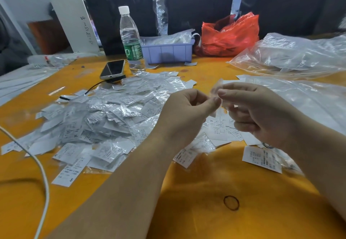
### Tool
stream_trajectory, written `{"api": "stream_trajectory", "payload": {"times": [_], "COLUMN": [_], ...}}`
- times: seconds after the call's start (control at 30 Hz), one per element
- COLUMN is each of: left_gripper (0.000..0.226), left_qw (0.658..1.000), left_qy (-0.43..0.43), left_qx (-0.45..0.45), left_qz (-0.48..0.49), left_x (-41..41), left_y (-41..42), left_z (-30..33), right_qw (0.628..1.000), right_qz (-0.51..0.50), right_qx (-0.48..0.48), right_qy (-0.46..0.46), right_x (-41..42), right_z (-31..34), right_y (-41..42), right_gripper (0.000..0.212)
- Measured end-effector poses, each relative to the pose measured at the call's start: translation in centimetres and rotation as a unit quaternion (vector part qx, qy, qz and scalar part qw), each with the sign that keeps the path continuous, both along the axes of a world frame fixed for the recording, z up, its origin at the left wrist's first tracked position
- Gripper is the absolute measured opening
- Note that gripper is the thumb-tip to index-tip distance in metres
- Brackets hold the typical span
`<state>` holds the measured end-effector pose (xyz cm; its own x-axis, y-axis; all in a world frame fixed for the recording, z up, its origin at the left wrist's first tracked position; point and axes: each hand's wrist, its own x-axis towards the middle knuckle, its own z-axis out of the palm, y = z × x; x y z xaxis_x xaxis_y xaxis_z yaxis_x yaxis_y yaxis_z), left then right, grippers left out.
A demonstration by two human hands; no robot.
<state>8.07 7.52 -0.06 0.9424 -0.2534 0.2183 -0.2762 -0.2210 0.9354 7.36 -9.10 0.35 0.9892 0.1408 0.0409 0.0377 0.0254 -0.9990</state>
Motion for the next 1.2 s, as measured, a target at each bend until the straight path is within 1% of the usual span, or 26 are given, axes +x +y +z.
{"api": "stream_trajectory", "payload": {"times": [0.07, 0.23, 0.4, 0.53, 0.63, 0.73, 0.8, 0.93, 1.03, 1.1, 1.2], "left_gripper": [0.020, 0.021, 0.030, 0.021, 0.021, 0.019, 0.016, 0.014, 0.013, 0.016, 0.029], "left_qw": [1.000, 1.000, 0.999, 0.997, 0.995, 0.993, 0.992, 0.993, 0.993, 0.992, 0.990], "left_qy": [-0.001, 0.025, 0.032, 0.039, 0.032, 0.021, 0.016, 0.004, -0.015, -0.027, -0.036], "left_qx": [0.004, -0.006, -0.023, -0.053, -0.073, -0.090, -0.101, -0.093, -0.076, -0.078, -0.089], "left_qz": [-0.005, 0.001, 0.011, 0.033, 0.055, 0.069, 0.072, 0.075, 0.088, 0.095, 0.107], "left_x": [0.01, 0.17, 0.16, 0.33, 0.49, 0.50, 0.47, 0.53, 0.67, 0.68, 0.66], "left_y": [-0.01, 0.16, 0.04, 0.23, 0.36, 0.38, 0.37, 0.43, 0.46, 0.45, 0.54], "left_z": [-0.01, 0.12, 0.10, 0.22, 0.21, 0.30, 0.35, 0.33, 0.27, 0.28, 0.38], "right_qw": [1.000, 0.998, 0.995, 0.993, 0.995, 0.996, 0.996, 0.997, 0.999, 0.999, 0.999], "right_qz": [-0.001, -0.025, -0.052, -0.075, -0.053, -0.037, -0.041, -0.049, -0.034, -0.028, -0.022], "right_qx": [0.014, 0.063, 0.084, 0.094, 0.088, 0.080, 0.078, 0.060, 0.038, 0.028, 0.021], "right_qy": [-0.002, 0.012, 0.009, 0.006, 0.001, -0.009, -0.010, 0.002, 0.006, 0.009, 0.018], "right_x": [-0.01, -0.06, 0.01, 0.13, 0.13, 0.09, 0.12, 0.06, -0.12, -0.19, -0.25], "right_z": [0.05, 0.29, 0.21, 0.17, 0.10, -0.05, -0.08, -0.07, -0.08, -0.04, 0.05], "right_y": [-0.05, -0.08, -0.07, -0.05, 0.04, 0.11, 0.05, -0.07, 0.08, 0.17, 0.24], "right_gripper": [0.021, 0.015, 0.026, 0.024, 0.026, 0.020, 0.020, 0.033, 0.033, 0.030, 0.025]}}
